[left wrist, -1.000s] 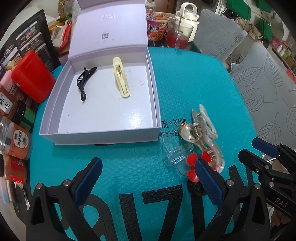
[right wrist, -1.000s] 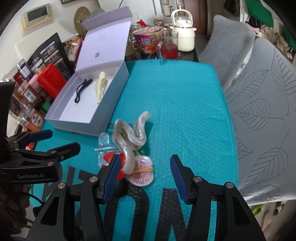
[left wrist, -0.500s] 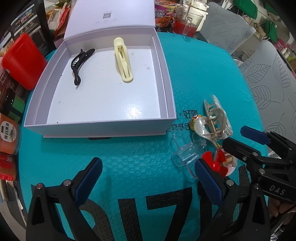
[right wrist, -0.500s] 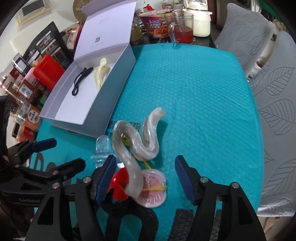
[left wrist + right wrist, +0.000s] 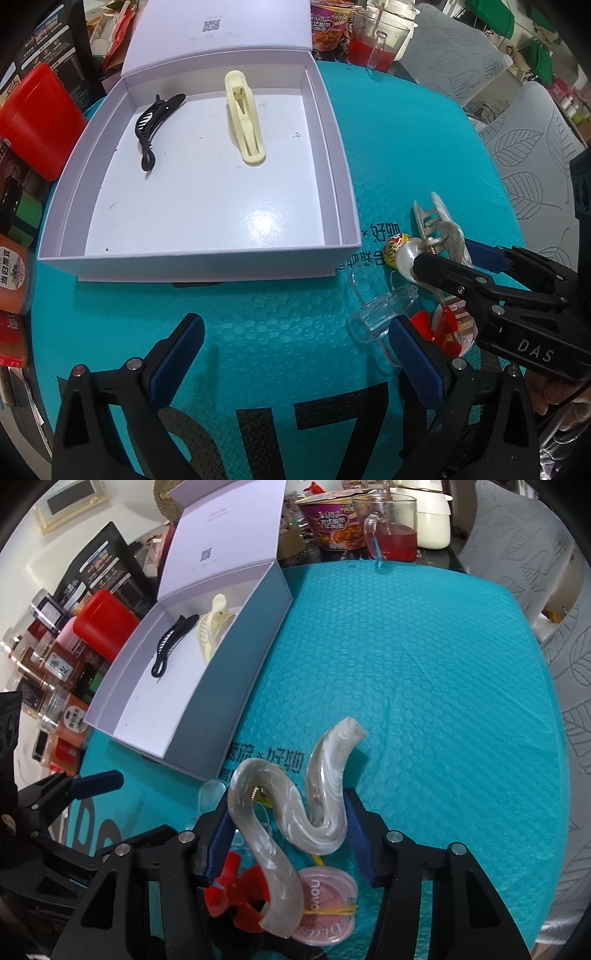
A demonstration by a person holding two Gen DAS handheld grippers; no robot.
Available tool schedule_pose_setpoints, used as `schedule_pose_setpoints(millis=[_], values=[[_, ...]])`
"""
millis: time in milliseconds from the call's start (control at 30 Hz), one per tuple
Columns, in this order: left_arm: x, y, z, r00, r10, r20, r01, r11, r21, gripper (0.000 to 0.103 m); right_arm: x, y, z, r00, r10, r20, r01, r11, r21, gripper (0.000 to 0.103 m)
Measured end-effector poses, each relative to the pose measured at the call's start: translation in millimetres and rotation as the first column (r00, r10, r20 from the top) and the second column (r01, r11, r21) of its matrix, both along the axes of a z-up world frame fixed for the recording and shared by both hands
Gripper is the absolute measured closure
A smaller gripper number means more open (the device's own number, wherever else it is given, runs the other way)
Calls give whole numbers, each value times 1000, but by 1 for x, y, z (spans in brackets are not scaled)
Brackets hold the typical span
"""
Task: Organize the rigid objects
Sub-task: 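Grasp the clear plastic clip with the left tool while the right holds the S-clip, then lift both held clips and carry them toward the white box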
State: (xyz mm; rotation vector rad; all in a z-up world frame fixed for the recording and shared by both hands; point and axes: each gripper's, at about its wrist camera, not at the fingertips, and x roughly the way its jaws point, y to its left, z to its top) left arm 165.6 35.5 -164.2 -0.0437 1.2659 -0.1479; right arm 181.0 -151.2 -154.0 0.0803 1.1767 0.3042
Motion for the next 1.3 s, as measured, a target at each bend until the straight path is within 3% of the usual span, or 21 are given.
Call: schedule_pose_setpoints(millis=[500,867,1000,1100,1133,1167,1300], values=[[12,-41,-11,1000,-14,-23,14,1000,-5,1,-26,-55,23,989,-151,3,151,988,-30,48],[30,-61,-35,984,107,-144,-106,994,15,1,-23,-73,28,983,-182,19,183,982,-38,48],[33,-66,-39,980,137,-145,-131,990,49,3,-20,-78,29,982,-187,23,188,981,-37,48],[33,-69,-35,982,157,-102,-146,983,109,27,-20,-81,29,981,-191,23,192,981,-37,48],[31,-70,-32,985,153,-81,-144,984,104,41,-20,-82,29,981,-191,23,192,981,-37,48],[32,-72,-31,986,145,-79,-136,985,106,46,-20,-83,29,981,-191,23,192,981,-37,48],[33,-72,-32,987,132,-90,-124,989,81,46,-21,-84,30,982,-189,23,190,981,-30,48]])
